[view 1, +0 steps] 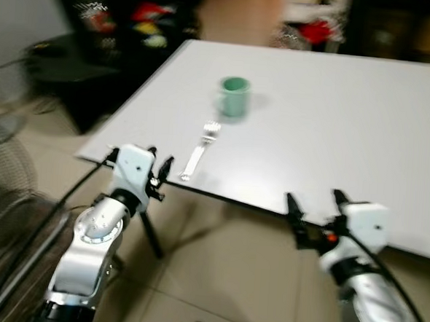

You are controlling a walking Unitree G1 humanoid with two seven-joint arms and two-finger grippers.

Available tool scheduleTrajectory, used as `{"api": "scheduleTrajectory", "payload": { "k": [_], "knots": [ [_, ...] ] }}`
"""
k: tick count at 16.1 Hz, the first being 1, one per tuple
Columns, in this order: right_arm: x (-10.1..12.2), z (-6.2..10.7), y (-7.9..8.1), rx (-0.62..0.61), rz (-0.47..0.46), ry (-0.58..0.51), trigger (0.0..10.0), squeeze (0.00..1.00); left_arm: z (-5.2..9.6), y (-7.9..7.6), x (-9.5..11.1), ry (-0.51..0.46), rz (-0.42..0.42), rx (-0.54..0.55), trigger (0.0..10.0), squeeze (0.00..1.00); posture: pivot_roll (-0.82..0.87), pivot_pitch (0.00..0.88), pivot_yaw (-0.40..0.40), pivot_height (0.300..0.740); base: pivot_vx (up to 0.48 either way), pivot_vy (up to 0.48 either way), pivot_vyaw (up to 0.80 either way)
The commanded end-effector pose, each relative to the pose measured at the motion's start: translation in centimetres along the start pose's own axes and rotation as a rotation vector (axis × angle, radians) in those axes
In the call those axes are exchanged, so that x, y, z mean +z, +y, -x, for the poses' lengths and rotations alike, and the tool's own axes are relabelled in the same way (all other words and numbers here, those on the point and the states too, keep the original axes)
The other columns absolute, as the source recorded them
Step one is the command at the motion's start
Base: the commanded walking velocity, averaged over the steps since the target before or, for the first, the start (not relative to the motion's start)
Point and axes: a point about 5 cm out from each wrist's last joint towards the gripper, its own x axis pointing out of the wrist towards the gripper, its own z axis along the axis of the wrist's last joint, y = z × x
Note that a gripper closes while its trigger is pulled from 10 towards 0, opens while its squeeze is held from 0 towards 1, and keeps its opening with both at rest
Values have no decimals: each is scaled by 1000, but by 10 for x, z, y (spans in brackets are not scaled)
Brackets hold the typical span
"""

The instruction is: Setting the table

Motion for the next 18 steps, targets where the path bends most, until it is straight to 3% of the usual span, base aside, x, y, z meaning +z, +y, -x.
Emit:
{"api": "scheduleTrajectory", "payload": {
  "k": [1, 3, 7, 10, 12, 18],
  "knots": [
    [0, -1, 0, -1, 2, -8, 10000, 0, 1, 0, 3, 10, 8, 13, 10000, 0, -82, 0, 137, 740, 0, 0, 800],
    [2, -4, 0, 8, -23, -21, 10000, 0, 4, -4, -3, 57, 36, 37, 10000, 0, -53, 0, 106, 740, 0, 0, 800],
    [3, -12, 4, 54, -2, -16, 10000, 0, 2, -2, 5, 58, 89, 68, 10000, 0, -34, 0, 79, 740, 0, 0, 800],
    [2, -13, 2, 81, 8, -6, 10000, 0, 15, 0, -4, 96, 78, 133, 10000, 0, -3, 0, 32, 740, 0, 0, 800],
    [3, -14, 2, 103, 6, -11, 10000, 0, 18, -2, 1, 80, 70, 127, 10000, 0, 47, 0, -25, 740, 0, 0, 800],
    [4, -21, -1, 115, -3, -12, 10000, 0, 36, -1, 7, 55, 74, 176, 10000, 0, 91, 0, -71, 740, 0, 0, 800]
  ]
}}
